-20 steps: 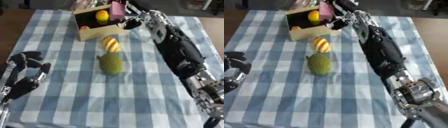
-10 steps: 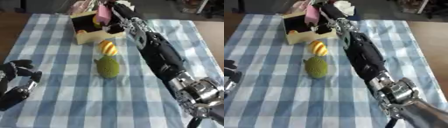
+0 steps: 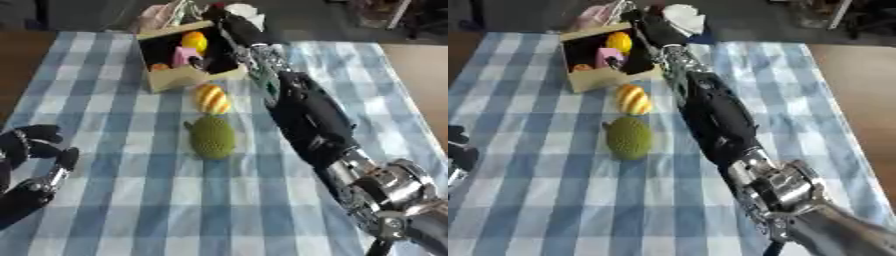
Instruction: Pick up objects on the table and place them in the box.
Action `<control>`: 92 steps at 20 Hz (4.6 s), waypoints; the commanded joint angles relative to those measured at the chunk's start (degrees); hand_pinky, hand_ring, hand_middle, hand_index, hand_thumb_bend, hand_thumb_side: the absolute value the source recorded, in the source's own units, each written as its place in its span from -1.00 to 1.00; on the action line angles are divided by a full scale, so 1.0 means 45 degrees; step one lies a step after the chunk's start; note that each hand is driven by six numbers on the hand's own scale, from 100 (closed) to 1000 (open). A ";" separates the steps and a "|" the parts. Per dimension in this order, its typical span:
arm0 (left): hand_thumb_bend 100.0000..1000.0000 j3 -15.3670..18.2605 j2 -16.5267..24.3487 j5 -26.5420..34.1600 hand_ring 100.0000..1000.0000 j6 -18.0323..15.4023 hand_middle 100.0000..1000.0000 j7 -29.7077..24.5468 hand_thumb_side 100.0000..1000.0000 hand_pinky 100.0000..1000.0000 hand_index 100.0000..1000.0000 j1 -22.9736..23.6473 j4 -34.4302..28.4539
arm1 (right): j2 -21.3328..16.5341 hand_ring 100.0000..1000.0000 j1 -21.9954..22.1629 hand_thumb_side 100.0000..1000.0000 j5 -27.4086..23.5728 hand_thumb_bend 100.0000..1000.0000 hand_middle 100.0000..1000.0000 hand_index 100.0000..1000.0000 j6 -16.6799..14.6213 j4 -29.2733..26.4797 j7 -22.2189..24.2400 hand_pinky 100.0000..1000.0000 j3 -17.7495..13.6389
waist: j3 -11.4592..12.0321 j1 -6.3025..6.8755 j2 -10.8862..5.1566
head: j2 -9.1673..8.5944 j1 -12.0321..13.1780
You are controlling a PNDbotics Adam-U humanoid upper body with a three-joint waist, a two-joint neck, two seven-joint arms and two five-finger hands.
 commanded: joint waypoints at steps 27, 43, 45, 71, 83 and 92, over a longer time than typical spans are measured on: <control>-0.33 0.0913 0.0230 -0.0015 0.05 0.0232 0.11 0.0862 -0.17 0.29 0.45 -0.0161 -0.0250 | -0.2176 0.70 0.2621 -0.40 -0.7454 -0.69 0.71 0.89 -0.3755 -0.6000 0.7821 0.53 0.5205 | -0.1508 0.0016 -0.0176 | -0.0016 0.1294; -0.33 0.0900 0.0185 -0.0048 0.05 0.0241 0.11 0.0850 -0.16 0.28 0.45 -0.0153 -0.0243 | -0.1159 0.60 0.2829 -0.71 -0.6350 -0.93 0.41 0.48 -0.5524 -0.5248 0.9925 0.52 0.5530 | -0.1495 0.0027 -0.0147 | -0.0147 0.1038; -0.33 0.0898 0.0185 -0.0043 0.05 0.0239 0.11 0.0851 -0.16 0.28 0.45 -0.0150 -0.0243 | -0.1239 0.51 0.2739 -0.86 -0.6232 -1.00 0.16 0.23 -0.5616 -0.5351 0.9583 0.48 0.5401 | -0.1522 0.0029 -0.0158 | -0.0148 0.1035; -0.36 0.0419 0.0052 0.0089 0.04 0.0117 0.10 0.0392 -0.16 0.29 0.45 -0.0297 -0.0269 | -0.0548 0.26 -0.0387 -1.00 -0.1591 -1.00 -0.22 -0.20 -0.0992 -0.1592 0.0572 0.29 0.0387 | -0.0194 0.0107 -0.0238 | -0.0301 0.0097; -0.37 0.0223 -0.0078 0.0168 0.04 0.0082 0.10 0.0175 -0.15 0.29 0.45 -0.0393 -0.0277 | 0.0393 0.70 -0.0176 -0.28 -0.0687 -0.49 0.84 0.85 0.0921 -0.0316 -0.1633 0.48 0.0070 | 0.0469 0.0126 -0.0194 | -0.0454 -0.0445; -0.38 0.0264 -0.0097 0.0159 0.04 0.0089 0.10 0.0210 -0.15 0.29 0.45 -0.0357 -0.0261 | 0.0532 0.77 -0.0017 -0.06 -0.0346 -0.40 0.93 0.94 0.0132 -0.0667 0.0089 0.54 0.0247 | 0.0358 0.0130 -0.0170 | -0.0485 -0.0410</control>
